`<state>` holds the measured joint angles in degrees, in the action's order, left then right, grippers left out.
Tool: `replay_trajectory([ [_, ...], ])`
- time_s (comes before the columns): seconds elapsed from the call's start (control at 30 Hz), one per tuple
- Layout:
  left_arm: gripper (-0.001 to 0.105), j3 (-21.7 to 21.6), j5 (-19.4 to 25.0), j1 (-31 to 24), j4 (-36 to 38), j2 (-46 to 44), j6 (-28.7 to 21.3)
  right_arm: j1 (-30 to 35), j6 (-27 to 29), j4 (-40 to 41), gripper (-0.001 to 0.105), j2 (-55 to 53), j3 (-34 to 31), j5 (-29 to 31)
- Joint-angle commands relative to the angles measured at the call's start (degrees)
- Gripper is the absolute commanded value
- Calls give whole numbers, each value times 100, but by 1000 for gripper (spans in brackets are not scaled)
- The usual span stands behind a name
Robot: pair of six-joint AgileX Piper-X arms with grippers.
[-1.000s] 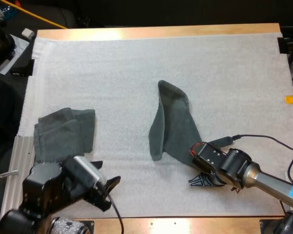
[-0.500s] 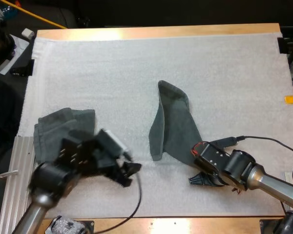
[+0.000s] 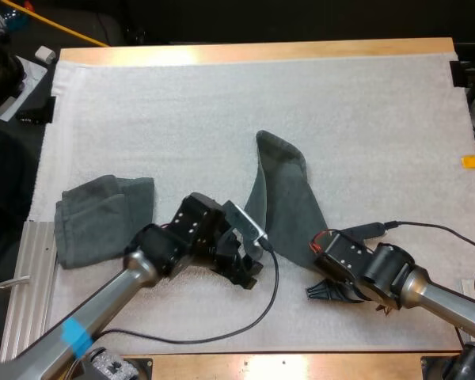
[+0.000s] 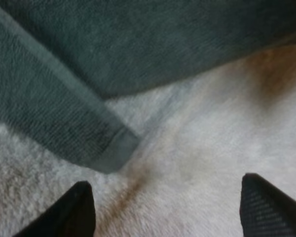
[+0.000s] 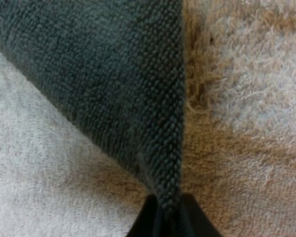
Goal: Pick towel from pile, fold and stack
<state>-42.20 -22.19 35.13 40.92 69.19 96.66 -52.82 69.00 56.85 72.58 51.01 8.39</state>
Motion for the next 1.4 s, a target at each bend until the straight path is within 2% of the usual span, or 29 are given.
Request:
replay_trajectory([
  [0.0, 61, -16, 116, -17, -266, 363, 33, -16, -45, 59, 0, -50, 21, 9],
  [0.1, 61, -16, 264, 82, -312, 386, 5, -9, -55, 24, 0, -55, 16, 19],
  [0.13, 60, -23, 511, 154, -431, 500, 1, -2, -78, 13, 0, -66, 9, 16],
  [0.27, 61, -29, 828, 209, -666, 846, 3, -11, -122, 3, 0, -71, 16, 1],
  [0.6, 60, -51, 819, 164, -983, 1553, 20, -1, -167, -13, 0, -51, 16, -20],
  [0.73, 56, -82, 836, 173, -977, 1720, 27, 1, -176, -13, 0, -60, 10, -22],
  [0.83, 49, -105, 820, 183, -965, 1816, 49, -1, -201, -28, 0, -60, 7, -24],
  [0.9, 38, -77, 790, 190, -935, 1833, 82, 8, -181, -40, 0, -69, 13, 1],
  [0.93, 37, -59, 780, 198, -942, 1831, 100, 8, -172, -46, 0, -75, 15, 10],
  [0.97, 28, -59, 797, 183, -923, 1861, 132, 13, -180, -64, 0, -63, 10, 11],
  [1.13, 3, -101, 860, 177, -795, 1868, 175, 15, -199, -88, 0, -63, 6, 16],
  [1.2, 0, -157, 881, 176, -670, 1859, 195, 14, -202, -99, 0, -63, 4, 11],
  [1.37, 0, -438, 927, 176, -257, 1730, 202, 13, -202, -125, 0, -84, 0, -15],
])
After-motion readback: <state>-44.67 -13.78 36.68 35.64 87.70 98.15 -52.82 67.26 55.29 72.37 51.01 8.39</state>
